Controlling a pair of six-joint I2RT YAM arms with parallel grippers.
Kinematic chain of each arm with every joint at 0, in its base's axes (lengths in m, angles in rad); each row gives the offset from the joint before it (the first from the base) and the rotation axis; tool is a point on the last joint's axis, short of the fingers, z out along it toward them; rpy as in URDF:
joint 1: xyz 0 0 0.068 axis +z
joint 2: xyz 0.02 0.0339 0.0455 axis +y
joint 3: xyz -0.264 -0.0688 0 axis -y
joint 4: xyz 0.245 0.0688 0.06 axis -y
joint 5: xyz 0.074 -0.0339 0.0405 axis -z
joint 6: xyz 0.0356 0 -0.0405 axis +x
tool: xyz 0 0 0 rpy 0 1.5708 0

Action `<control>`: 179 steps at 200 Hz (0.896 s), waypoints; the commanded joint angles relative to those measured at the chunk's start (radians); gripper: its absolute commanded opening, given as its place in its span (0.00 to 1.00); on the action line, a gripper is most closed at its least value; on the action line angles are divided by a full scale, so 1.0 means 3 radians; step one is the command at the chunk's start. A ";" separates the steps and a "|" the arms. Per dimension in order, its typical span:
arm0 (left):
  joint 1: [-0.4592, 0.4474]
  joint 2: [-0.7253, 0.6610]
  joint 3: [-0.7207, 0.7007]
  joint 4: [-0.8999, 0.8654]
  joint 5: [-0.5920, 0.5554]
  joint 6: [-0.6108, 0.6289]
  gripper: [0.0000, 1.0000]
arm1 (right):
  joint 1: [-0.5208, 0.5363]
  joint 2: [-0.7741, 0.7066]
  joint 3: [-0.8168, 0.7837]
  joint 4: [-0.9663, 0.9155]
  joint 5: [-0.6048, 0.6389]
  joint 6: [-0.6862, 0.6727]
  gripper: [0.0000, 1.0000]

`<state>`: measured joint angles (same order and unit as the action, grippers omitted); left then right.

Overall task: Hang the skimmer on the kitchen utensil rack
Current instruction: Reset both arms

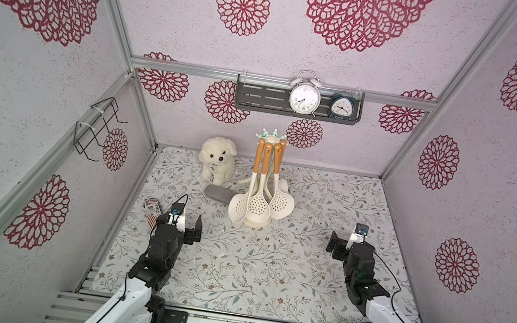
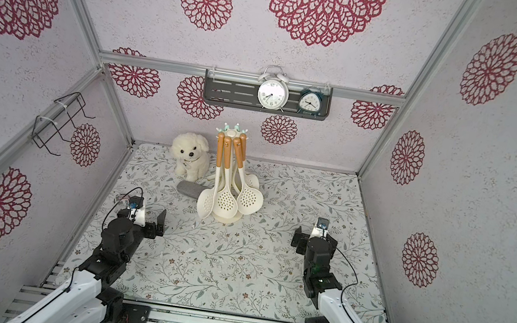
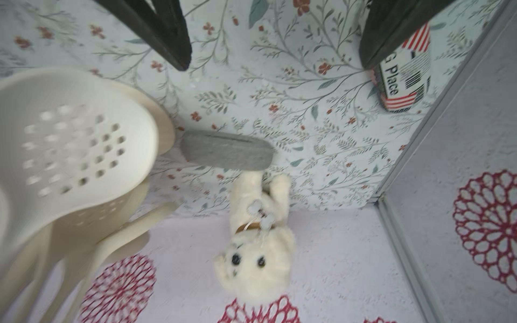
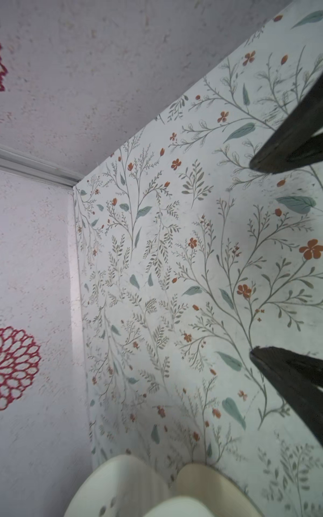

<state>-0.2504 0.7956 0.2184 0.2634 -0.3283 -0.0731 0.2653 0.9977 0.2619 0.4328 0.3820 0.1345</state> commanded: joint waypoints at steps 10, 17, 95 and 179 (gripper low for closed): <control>0.0144 0.0753 -0.0051 0.1416 -0.0407 0.0356 0.97 | -0.0188 0.0577 -0.0040 0.1252 -0.0100 -0.0302 0.99; 0.0199 0.1038 -0.0055 0.1723 -0.0339 0.0414 0.97 | -0.0247 0.0743 -0.0043 0.1426 -0.0137 -0.0299 0.99; 0.0843 0.2230 0.0160 0.2699 0.0463 0.0286 0.97 | -0.0652 0.1724 -0.0120 0.2860 -0.0754 -0.0477 0.99; 0.1300 0.2527 0.0676 0.2059 0.0579 -0.0224 0.97 | -0.0717 0.1791 -0.0199 0.3076 -0.0916 -0.0453 0.99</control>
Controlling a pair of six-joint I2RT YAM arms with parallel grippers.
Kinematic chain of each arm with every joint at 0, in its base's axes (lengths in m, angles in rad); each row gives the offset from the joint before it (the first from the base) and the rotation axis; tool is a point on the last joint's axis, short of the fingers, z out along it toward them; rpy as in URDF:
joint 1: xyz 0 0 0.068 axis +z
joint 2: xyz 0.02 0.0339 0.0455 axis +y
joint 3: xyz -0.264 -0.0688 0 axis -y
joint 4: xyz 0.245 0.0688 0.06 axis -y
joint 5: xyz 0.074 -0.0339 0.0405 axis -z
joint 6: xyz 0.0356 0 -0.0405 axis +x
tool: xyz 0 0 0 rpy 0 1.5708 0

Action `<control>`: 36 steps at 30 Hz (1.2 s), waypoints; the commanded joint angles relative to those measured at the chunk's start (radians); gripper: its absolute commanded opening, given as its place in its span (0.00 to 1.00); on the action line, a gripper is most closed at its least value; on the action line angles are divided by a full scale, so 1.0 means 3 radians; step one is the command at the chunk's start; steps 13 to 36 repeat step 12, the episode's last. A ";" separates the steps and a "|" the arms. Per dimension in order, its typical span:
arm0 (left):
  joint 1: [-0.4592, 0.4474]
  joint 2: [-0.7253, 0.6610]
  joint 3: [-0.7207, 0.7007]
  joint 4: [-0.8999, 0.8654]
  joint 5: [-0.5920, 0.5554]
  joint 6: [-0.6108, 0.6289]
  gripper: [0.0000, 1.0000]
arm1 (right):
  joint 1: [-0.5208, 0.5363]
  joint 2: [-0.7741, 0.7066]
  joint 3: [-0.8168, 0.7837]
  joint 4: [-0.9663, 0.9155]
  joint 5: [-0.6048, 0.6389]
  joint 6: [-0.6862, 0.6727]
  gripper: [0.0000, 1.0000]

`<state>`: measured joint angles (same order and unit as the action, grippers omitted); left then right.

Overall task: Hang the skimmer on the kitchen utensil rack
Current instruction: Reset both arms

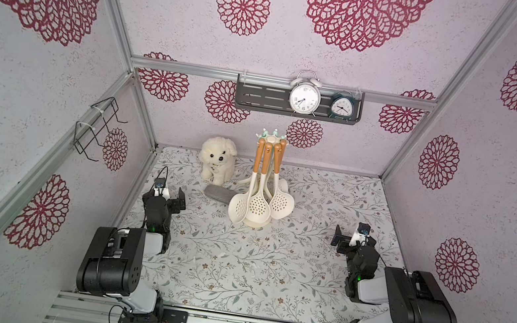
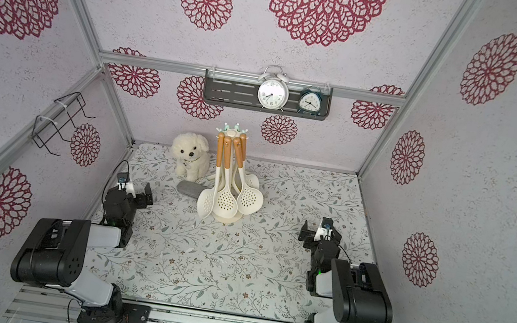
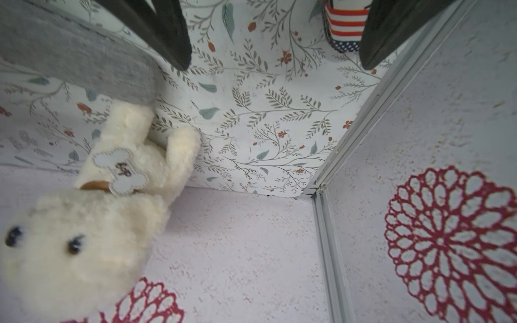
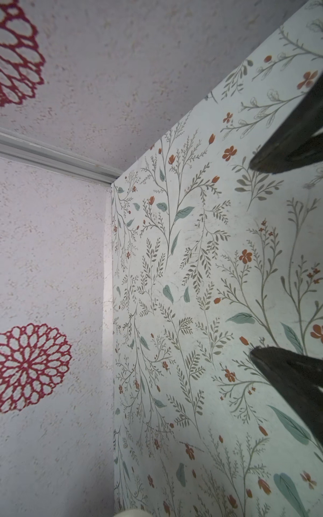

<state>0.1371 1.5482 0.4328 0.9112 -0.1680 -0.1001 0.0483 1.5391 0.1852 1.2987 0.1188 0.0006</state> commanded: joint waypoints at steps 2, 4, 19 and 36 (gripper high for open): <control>-0.0003 0.0002 -0.0027 -0.0161 0.0039 -0.0143 0.97 | 0.0003 -0.0015 0.0052 0.0193 -0.0042 -0.0005 0.99; -0.0035 -0.0019 -0.0011 -0.0230 -0.0009 -0.0128 0.97 | 0.0008 -0.0009 0.0063 0.0184 -0.0034 -0.0012 0.99; -0.0038 0.0006 -0.0018 -0.0165 -0.0024 -0.0098 0.97 | 0.0044 -0.0005 0.0081 0.0151 -0.0019 -0.0058 0.99; -0.0038 0.0006 -0.0018 -0.0165 -0.0024 -0.0098 0.97 | 0.0044 -0.0005 0.0081 0.0151 -0.0019 -0.0058 0.99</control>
